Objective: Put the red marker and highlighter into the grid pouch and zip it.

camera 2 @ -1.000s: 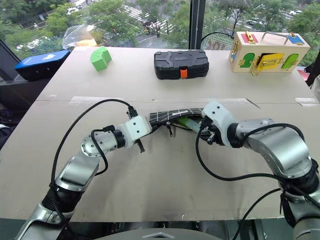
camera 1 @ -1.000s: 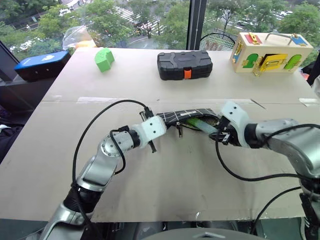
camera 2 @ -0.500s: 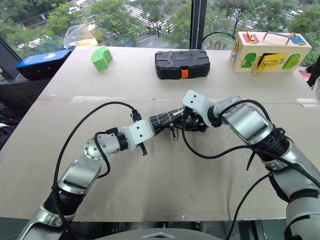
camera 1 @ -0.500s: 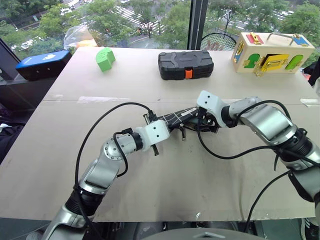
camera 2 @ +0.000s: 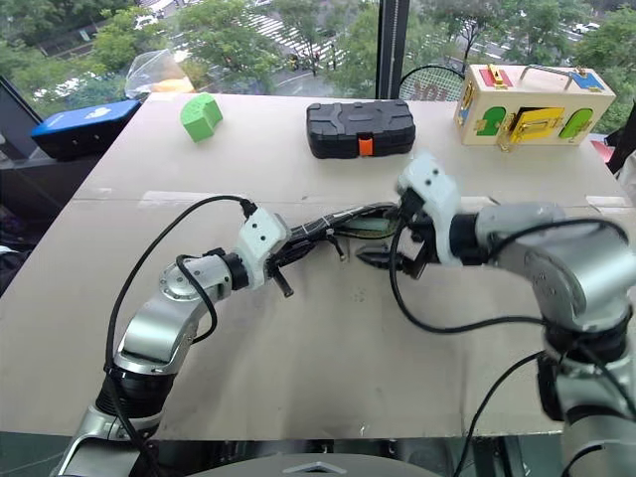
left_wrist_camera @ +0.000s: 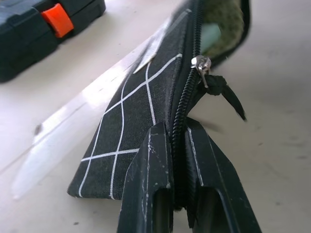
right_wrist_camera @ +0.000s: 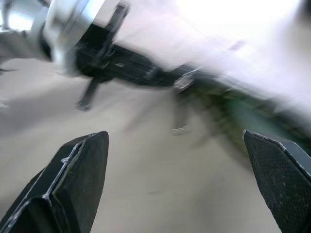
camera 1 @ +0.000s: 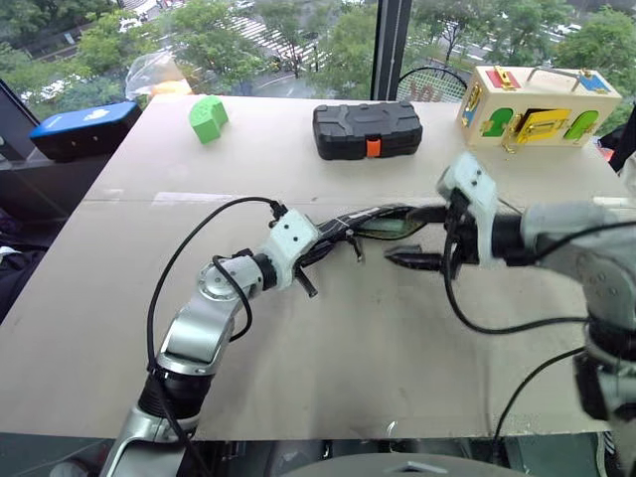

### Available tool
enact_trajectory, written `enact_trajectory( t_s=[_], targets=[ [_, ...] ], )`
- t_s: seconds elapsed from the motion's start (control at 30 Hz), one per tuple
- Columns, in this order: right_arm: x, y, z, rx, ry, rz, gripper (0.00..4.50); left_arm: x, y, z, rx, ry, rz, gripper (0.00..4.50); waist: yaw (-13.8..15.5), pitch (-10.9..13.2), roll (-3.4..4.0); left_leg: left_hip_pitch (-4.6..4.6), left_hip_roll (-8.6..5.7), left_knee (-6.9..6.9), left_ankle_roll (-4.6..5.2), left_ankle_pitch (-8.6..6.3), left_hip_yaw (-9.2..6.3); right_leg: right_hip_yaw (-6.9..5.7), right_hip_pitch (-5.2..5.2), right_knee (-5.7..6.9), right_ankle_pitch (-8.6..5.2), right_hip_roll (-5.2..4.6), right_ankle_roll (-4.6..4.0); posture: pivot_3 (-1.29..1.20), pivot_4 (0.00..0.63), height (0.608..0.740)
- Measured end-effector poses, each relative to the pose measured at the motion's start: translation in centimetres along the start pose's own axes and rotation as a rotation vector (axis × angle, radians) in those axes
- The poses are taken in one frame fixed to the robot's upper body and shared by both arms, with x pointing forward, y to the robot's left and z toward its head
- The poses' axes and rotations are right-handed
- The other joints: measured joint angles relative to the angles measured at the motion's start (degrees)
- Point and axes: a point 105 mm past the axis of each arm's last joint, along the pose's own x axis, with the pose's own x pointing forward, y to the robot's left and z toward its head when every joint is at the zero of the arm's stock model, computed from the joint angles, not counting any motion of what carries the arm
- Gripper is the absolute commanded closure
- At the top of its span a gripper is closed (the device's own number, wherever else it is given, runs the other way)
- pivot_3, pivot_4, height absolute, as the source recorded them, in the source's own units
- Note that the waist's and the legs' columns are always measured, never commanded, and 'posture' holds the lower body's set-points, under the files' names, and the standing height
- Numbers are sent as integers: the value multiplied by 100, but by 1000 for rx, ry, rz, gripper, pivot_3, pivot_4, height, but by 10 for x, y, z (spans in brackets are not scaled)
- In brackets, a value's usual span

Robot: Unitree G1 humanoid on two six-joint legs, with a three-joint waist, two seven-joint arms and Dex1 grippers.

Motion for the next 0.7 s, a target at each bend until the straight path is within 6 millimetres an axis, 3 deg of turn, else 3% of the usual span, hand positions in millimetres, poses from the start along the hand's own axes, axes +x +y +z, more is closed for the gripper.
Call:
enact_trajectory(
  t_s=[0.17,0.37,0.6,0.7],
  targets=[
    [30,9,-18,166,-47,-26,25,-4,3,5,4,2,-42,4500,-16,3,4,1,-8,6,-2,1,7,5,-3,10,0,13,0,0,150,740],
    [60,-3,-13,274,-121,-87,25,-6,8,8,37,17,-69,4500,-18,4,6,5,-8,4,-2,1,12,-2,-4,9,-1,20,1,0,150,740],
    [73,-5,5,302,-219,-75,25,-8,10,7,44,27,-69,4500,-31,4,7,5,-5,1,-5,3,13,-2,-5,7,-1,22,1,0,150,740],
    [76,-3,10,307,-249,-60,747,-8,10,7,46,30,-66,4500,-32,4,7,5,-5,2,-5,3,14,0,-5,7,-1,22,1,0,150,740]
  ],
)
